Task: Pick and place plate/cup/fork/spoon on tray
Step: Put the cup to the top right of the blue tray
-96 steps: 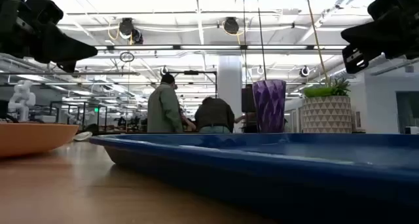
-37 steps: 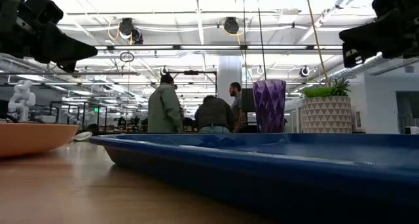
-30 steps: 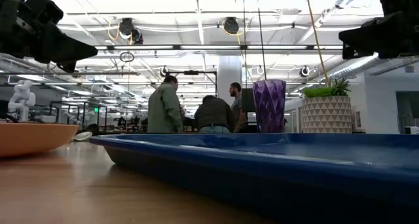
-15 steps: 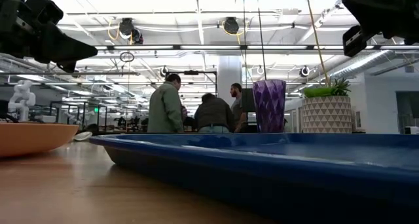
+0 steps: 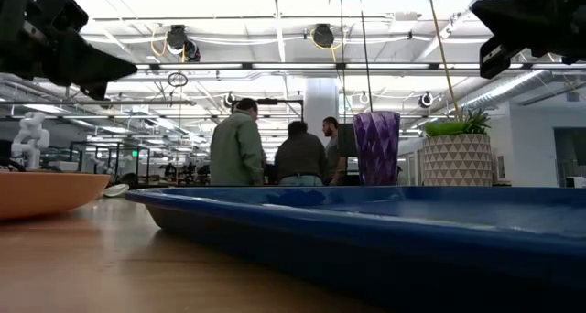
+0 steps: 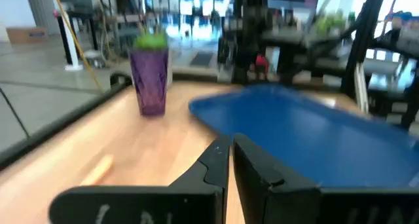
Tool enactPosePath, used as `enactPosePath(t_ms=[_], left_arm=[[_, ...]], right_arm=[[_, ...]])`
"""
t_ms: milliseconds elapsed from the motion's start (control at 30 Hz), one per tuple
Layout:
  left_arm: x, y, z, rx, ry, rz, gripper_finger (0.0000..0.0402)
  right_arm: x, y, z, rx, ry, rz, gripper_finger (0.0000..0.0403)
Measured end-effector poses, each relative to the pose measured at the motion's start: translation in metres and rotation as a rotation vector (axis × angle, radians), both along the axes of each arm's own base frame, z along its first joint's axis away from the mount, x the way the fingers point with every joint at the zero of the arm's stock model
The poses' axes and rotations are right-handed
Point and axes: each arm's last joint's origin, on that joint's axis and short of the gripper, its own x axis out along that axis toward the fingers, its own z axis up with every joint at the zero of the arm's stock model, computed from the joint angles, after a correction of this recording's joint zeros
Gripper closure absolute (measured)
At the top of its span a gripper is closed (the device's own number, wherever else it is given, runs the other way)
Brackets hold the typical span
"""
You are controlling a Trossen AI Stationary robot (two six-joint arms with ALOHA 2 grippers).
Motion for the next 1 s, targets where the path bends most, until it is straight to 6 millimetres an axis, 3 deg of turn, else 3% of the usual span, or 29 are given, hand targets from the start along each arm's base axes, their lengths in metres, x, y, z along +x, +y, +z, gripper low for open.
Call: enactPosePath(t_ms=[233, 400, 500, 633, 733, 833, 1000], left_arm=[[-0.002, 0.000, 0.025, -0.249, -0.281, -0.024, 0.0376], [-0.008, 0.001, 0.041, -0.307, -0.456, -0.045, 0.0376], [-0.011, 0.001, 0.049, -0.300, -0.543, -0.055, 0.0376], [-0.015, 0.001, 0.054, -0.257, -0.606, -0.066, 0.0376], [-0.015, 0.001, 0.055, -0.236, -0.610, -0.063, 0.0376], [-0.015, 0.001, 0.056, -0.269, -0.623, -0.073, 0.0376], [-0.016, 0.002, 0.064, -0.202, -0.533, -0.009, 0.0376]], right_arm=[[0.001, 0.001, -0.003, 0.072, 0.043, 0.055, 0.0403], [-0.001, 0.000, 0.003, -0.010, -0.034, 0.010, 0.0403], [-0.007, -0.001, 0.020, -0.014, -0.218, -0.021, 0.0402], [-0.029, -0.004, 0.052, -0.040, -0.644, -0.027, 0.0394], [-0.040, -0.003, 0.061, -0.118, -0.836, 0.028, 0.0386], [-0.025, -0.001, 0.061, -0.139, -0.707, -0.013, 0.0379], [0.019, 0.003, 0.093, -0.233, -0.288, -0.147, 0.0366]])
